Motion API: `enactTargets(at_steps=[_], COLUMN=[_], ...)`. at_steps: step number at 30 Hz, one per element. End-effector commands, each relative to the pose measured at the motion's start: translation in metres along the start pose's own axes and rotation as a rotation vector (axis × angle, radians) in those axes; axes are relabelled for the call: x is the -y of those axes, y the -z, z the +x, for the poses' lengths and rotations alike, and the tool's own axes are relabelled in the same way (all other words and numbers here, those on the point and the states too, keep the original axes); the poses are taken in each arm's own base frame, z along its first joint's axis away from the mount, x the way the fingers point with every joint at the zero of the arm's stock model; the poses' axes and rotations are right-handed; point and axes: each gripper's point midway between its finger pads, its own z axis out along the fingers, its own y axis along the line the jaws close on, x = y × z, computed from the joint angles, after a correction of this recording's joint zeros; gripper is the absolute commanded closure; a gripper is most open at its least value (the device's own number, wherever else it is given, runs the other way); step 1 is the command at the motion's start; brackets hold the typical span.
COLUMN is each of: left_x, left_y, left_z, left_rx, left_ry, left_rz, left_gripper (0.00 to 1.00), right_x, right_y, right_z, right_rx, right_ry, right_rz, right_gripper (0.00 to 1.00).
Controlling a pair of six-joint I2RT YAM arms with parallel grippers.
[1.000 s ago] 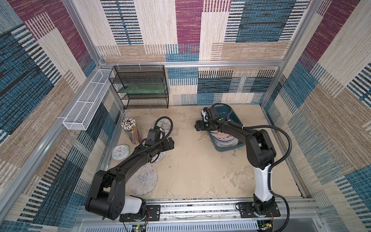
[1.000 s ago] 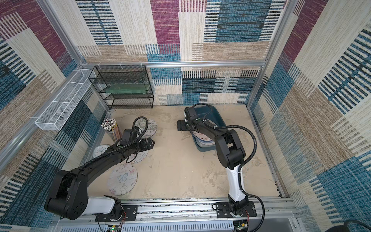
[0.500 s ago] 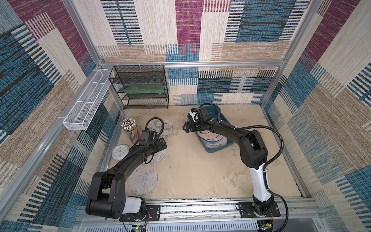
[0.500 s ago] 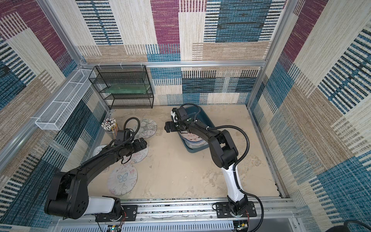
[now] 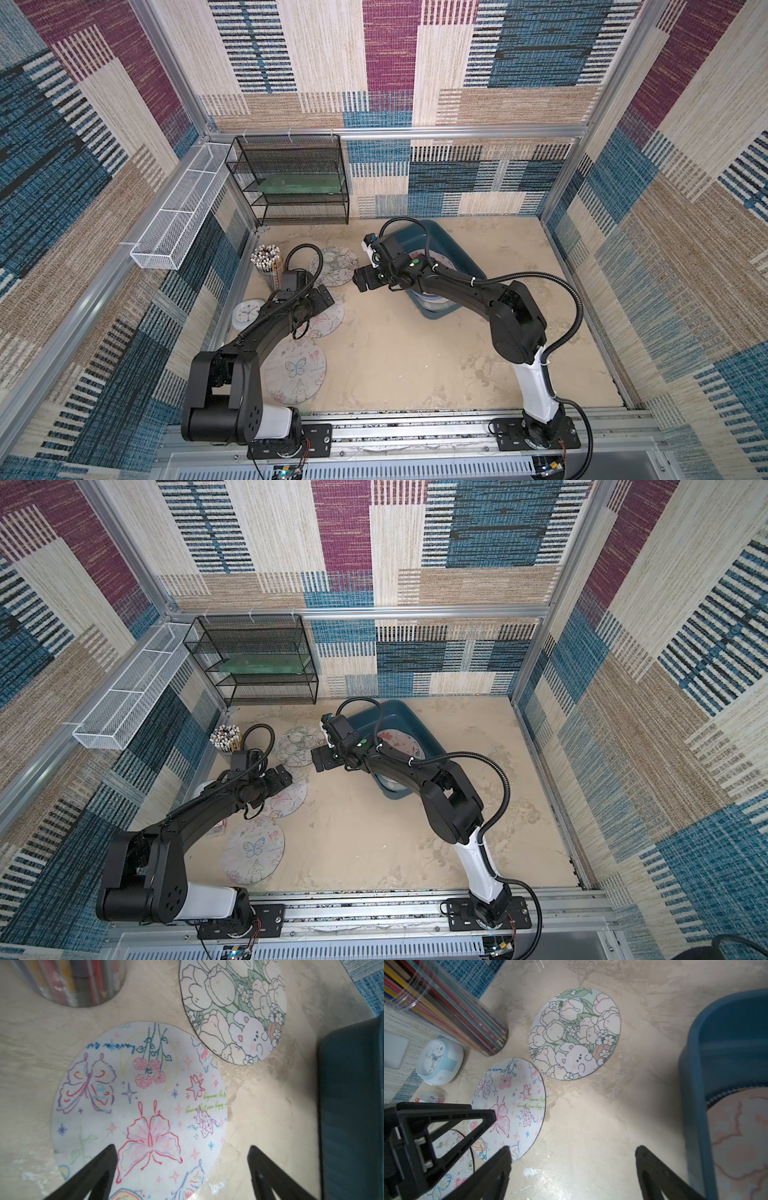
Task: Put the coasters into the storage box
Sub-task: Move the storage box to the center of the board, then pick up the coaster from the center of the board.
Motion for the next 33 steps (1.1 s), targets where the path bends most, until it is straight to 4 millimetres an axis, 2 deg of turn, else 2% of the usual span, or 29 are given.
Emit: enactTargets(at_steps=[1,6,13,26,33], left_x=[-0.008,-0.014,-0.025,-0.047,-0.056], left_y=[-0.002,-0.006,-0.009,-0.025,-0.019], left_z=[-0.003,-0.010,-0.019,-0.013,-0.014], left_rx=[0.000,0.007,0.013,-0.032,-0.019], left_ry=[0.056,0.099,0.130,0.148,0.136], left_rz=[-0.018,-0.022,-0.066,-0.178,-0.229], left_gripper=[0.03,0.03,0.03,0.03,0.04], right_x=[-0.008,-0.019,-0.028,-0.025,-0.019], right_y=[-0.016,-0.044,-0.070,-0.091,-0.094], right_z=[0.012,0.031,0.052,0.086,0.093], right_rx=[-0.032,-0.076,-0.122,-0.191,-0.209], right_ry=[0.016,0.049,0.113,0.176,0.198], right_rz=[-0.004,0.033,0.083,0.164,0.212], right_gripper=[0.05,0.05,0.05,0.05,0.05])
